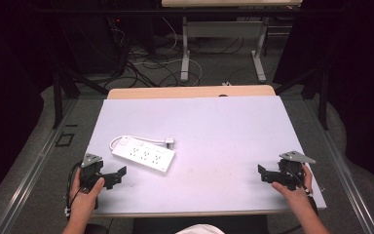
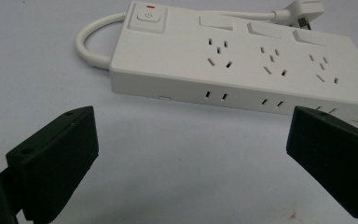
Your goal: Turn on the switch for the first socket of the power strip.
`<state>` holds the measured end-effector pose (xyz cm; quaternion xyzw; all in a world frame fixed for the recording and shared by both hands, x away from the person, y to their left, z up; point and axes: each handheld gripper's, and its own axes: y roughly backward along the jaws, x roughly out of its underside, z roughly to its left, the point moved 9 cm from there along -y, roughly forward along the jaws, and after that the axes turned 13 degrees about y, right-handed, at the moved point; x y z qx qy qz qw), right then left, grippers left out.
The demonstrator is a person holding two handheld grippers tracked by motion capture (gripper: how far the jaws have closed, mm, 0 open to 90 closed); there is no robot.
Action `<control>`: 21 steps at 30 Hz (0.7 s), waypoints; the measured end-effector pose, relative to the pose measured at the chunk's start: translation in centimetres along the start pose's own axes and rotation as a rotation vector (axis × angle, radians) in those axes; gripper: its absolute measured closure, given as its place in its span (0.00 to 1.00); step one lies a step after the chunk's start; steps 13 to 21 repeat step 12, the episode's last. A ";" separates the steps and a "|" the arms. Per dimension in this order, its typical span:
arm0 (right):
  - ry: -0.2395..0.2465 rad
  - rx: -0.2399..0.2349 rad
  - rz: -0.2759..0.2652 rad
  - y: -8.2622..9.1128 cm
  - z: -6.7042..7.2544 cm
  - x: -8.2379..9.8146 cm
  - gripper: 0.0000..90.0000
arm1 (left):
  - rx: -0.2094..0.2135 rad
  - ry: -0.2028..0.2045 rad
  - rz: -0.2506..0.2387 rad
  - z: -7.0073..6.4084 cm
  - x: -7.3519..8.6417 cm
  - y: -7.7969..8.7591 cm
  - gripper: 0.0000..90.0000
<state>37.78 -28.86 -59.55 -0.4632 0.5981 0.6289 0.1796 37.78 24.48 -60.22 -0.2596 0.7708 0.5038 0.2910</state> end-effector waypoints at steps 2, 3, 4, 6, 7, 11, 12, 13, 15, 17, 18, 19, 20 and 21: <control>0.001 0.000 0.000 0.0 0.0 0.0 0.00 | -0.002 0.003 0.009 0.1 0.0 0.0 0.02; 0.001 0.000 0.000 0.0 -0.1 0.0 0.00 | -0.002 0.004 0.008 0.1 0.0 0.0 0.02; 0.000 0.009 -0.004 -0.1 -0.1 0.0 0.00 | -0.003 0.003 0.008 0.1 0.0 0.0 0.02; -0.001 0.006 -0.004 -0.1 -0.1 0.0 0.00 | -0.003 0.001 0.008 0.1 0.0 0.0 0.02; 0.000 -0.001 0.000 -0.1 0.0 0.0 0.00 | -0.003 0.001 0.008 0.1 0.0 0.1 0.02; -0.002 -0.004 0.004 -0.1 0.0 0.0 0.00 | -0.002 0.007 -0.007 0.2 -0.1 0.0 0.02; -0.002 -0.004 0.005 -0.1 0.0 0.1 0.00 | -0.003 0.004 0.004 0.2 0.0 0.1 0.02; -0.002 -0.004 0.005 -0.1 0.0 0.1 0.00 | -0.003 0.004 0.004 0.2 0.0 0.1 0.02; -0.002 -0.004 0.005 -0.1 0.0 0.1 0.00 | -0.003 0.004 0.004 0.2 0.0 0.1 0.02; -0.002 -0.004 0.005 -0.1 0.0 0.1 0.00 | -0.003 0.004 0.004 0.2 0.0 0.1 0.02; -0.002 -0.004 0.005 -0.1 0.0 0.1 0.00 | -0.003 0.004 0.004 0.2 0.0 0.1 0.02; -0.002 -0.004 0.005 -0.1 0.0 0.1 0.00 | -0.003 0.004 0.004 0.2 0.0 0.1 0.02; -0.002 -0.004 0.005 -0.1 0.0 0.1 0.00 | -0.003 0.004 0.004 0.2 0.0 0.1 0.02; -0.002 -0.004 0.005 -0.1 0.0 0.1 0.00 | -0.003 0.004 0.004 0.2 0.0 0.1 0.02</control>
